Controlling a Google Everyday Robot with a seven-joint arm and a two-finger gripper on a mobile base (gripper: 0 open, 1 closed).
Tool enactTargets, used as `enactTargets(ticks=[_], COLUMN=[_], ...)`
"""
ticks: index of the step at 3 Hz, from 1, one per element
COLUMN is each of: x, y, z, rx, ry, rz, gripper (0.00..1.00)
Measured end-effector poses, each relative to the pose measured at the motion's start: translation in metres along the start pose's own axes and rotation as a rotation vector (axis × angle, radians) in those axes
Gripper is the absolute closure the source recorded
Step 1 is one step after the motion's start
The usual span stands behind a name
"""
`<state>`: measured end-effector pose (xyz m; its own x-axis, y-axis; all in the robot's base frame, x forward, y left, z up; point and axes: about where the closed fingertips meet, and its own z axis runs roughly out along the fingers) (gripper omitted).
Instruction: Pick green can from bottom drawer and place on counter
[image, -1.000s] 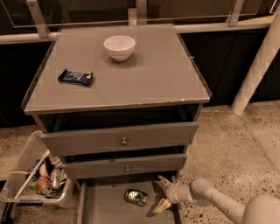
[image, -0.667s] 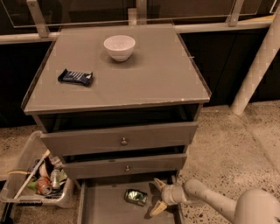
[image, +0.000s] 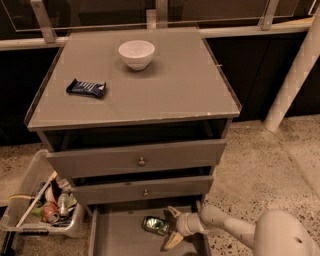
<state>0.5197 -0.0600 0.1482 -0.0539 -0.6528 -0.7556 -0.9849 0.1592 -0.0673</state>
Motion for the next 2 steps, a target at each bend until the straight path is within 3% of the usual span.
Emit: enactTargets(ticks=[2], x=[-0.033], y=[0.014], z=[0.015], rx=[-0.033], ry=[-0.062], rz=[-0.074], gripper=[0.00])
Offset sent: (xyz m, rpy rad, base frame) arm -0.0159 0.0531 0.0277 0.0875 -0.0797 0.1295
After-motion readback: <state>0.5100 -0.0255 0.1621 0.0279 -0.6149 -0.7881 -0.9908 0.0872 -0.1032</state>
